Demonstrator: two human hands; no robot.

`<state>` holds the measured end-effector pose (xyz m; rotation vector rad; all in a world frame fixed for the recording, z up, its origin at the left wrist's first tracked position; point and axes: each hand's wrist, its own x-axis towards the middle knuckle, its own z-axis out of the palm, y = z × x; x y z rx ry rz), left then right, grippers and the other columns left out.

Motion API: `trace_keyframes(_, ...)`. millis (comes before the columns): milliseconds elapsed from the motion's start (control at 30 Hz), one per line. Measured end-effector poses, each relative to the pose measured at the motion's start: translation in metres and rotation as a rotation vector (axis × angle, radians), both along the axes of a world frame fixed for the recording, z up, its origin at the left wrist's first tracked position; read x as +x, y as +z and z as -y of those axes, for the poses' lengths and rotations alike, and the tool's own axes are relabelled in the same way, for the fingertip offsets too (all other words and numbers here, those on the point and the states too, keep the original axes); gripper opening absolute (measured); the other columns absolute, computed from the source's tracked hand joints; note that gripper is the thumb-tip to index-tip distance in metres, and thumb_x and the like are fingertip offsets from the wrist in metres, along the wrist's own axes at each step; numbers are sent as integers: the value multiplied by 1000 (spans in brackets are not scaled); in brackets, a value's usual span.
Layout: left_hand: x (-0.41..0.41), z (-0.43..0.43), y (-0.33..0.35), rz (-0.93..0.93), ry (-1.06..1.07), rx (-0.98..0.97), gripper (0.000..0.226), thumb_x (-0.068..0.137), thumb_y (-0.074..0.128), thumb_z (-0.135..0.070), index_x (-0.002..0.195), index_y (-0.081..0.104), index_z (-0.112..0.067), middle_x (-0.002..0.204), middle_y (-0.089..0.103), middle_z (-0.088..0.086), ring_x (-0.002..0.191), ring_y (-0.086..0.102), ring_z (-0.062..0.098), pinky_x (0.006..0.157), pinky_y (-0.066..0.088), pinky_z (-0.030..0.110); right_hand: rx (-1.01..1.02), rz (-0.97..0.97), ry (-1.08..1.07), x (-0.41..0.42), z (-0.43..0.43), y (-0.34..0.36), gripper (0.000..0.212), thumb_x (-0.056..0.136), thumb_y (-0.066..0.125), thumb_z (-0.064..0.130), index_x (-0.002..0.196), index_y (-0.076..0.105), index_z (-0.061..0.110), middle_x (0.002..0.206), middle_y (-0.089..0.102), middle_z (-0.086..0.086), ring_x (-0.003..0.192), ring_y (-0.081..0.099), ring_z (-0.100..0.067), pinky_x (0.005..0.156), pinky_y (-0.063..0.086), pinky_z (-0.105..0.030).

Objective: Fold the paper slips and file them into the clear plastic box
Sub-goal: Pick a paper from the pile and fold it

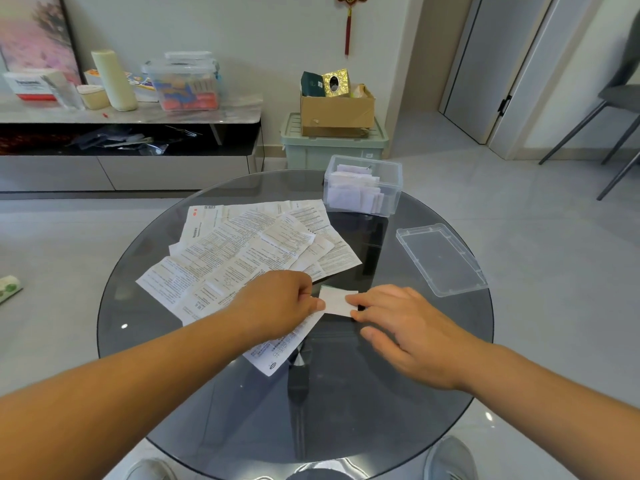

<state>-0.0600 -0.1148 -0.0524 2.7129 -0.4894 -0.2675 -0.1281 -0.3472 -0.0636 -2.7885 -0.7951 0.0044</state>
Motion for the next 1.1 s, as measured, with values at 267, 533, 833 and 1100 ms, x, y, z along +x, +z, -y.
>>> trace_keyframes(267,-27,-4,2,175,-138,103,27,98,45,-53,89,50,-29,95,52,-8,84,53,14,77,50,37,-167,95,-133,0,-14,-2,57,98,18,63,139,49,39,130,47,11,125,42,-12,109,23,-34)
trace_keyframes(533,-56,-30,7,226,-299,76,38,97,41,-57,121,60,-34,121,48,-12,107,49,9,93,44,27,-210,111,-285,19,14,4,76,87,4,70,132,57,38,138,49,12,132,41,-10,115,10,-33)
trace_keyframes(833,-59,-57,11,183,-75,239,82,79,17,-82,140,42,-35,141,43,-10,125,47,13,107,41,31,-92,160,-275,22,19,8,67,89,23,66,126,62,27,137,52,6,129,46,-16,112,23,-35)
trace_keyframes(1100,-66,-56,11,173,-111,245,87,75,11,-81,141,42,-34,140,42,-11,124,45,12,108,37,27,97,289,-239,21,13,14,48,90,46,54,116,69,22,126,57,5,119,53,-18,102,32,-33)
